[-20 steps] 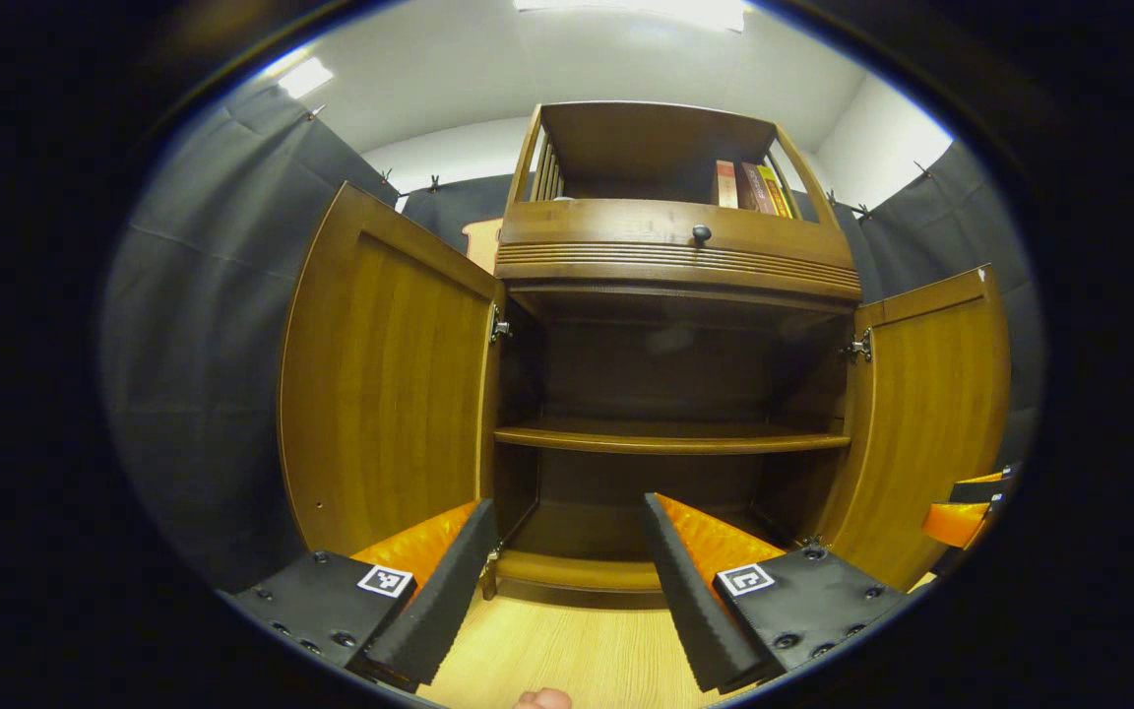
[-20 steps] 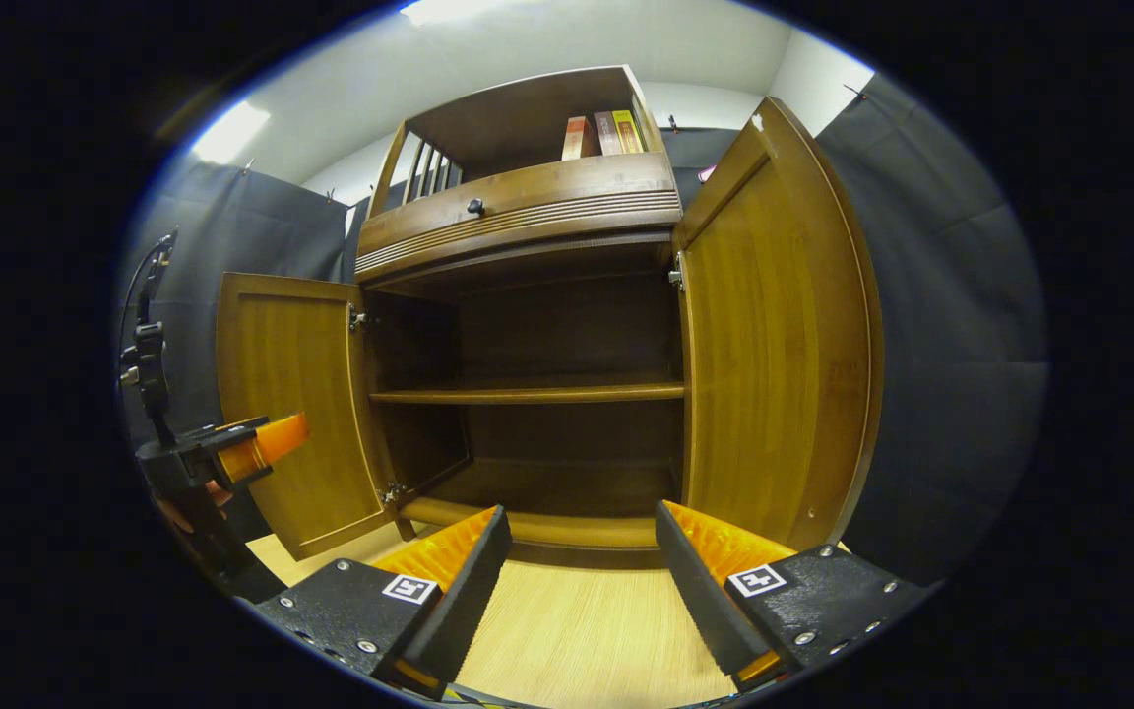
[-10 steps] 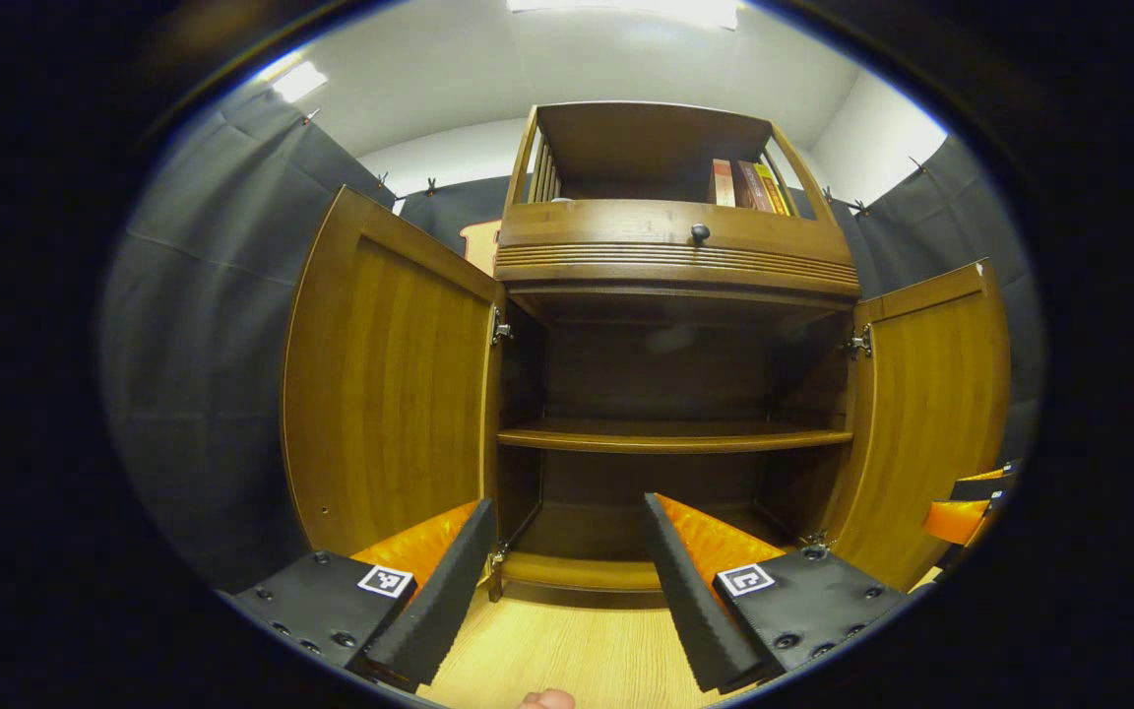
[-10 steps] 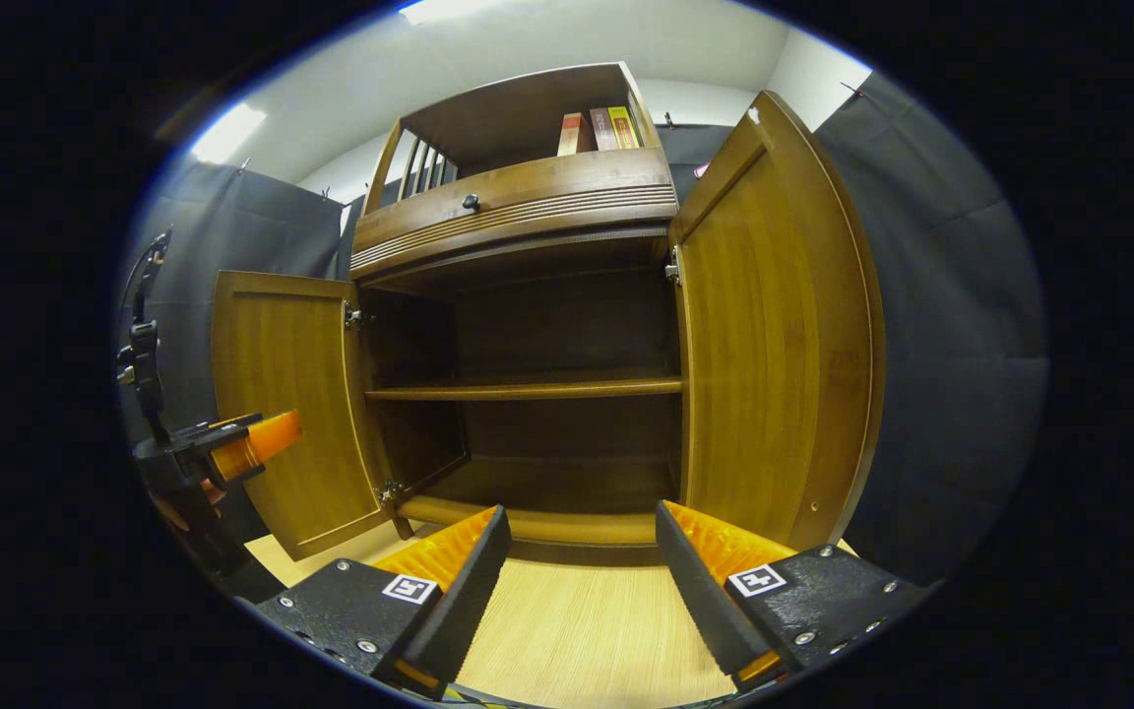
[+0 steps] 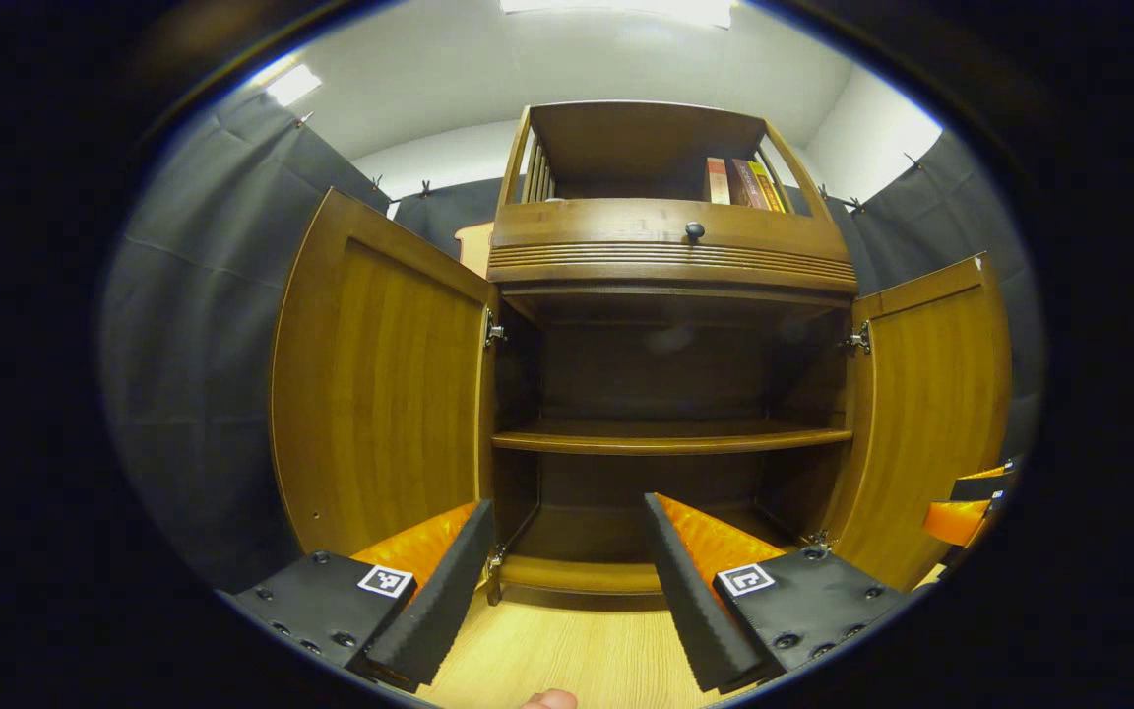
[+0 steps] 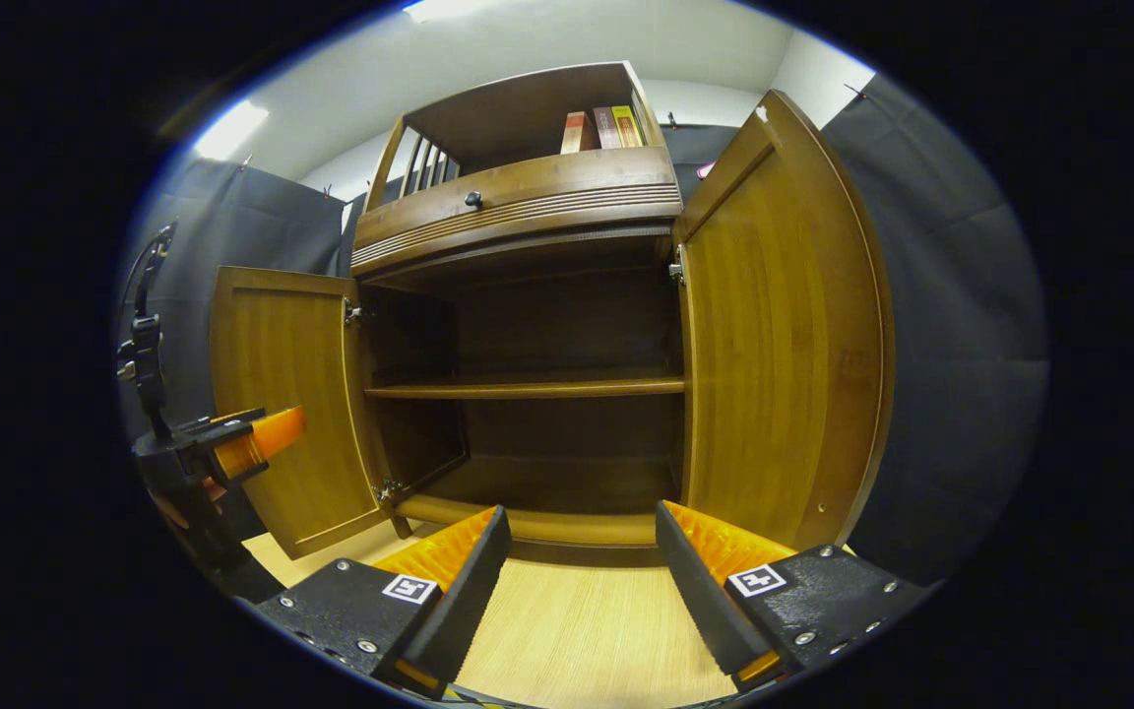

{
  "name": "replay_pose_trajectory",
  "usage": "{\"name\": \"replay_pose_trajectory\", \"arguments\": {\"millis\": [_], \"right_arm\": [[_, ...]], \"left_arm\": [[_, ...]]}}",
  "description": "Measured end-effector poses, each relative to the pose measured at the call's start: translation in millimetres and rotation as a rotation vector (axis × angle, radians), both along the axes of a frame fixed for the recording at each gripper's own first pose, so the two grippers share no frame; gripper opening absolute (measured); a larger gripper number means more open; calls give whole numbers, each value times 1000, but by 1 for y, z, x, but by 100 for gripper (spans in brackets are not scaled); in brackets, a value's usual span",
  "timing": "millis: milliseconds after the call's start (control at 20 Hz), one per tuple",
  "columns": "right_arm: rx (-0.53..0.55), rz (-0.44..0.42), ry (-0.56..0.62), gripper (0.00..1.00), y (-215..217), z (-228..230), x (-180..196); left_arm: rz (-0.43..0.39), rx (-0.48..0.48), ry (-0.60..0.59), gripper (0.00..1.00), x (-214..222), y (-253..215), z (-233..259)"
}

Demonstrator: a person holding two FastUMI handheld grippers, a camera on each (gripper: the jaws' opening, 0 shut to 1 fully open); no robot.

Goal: Open the right door of the double-door shoe cabinet with the right hand, and open the left door with the left hand.

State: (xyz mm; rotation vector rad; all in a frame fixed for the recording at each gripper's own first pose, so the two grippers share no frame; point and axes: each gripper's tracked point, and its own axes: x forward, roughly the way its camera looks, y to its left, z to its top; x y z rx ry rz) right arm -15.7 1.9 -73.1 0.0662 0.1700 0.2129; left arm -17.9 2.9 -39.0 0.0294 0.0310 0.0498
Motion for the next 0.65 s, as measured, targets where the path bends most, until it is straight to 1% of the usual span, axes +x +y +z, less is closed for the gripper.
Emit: {"name": "replay_pose_trajectory", "arguments": {"millis": [100, 200, 250, 350, 650], "right_arm": [[4, -2, 0, 92, -1, 1, 0], [5, -4, -1, 92, 0, 1, 1], [3, -5, -1, 92, -1, 1, 2], [0, -3, 0, 92, 0, 1, 2], [-1, 2, 6, 92, 2, -2, 4]], "left_arm": [[-1, 3, -1, 96, 1, -1, 1], [-3, 6, -3, 95, 2, -1, 0], [-2, 11, -6, 96, 2, 0, 0], [6, 19, 2, 95, 2, 3, -4], [6, 19, 11, 95, 3, 4, -1]]}}
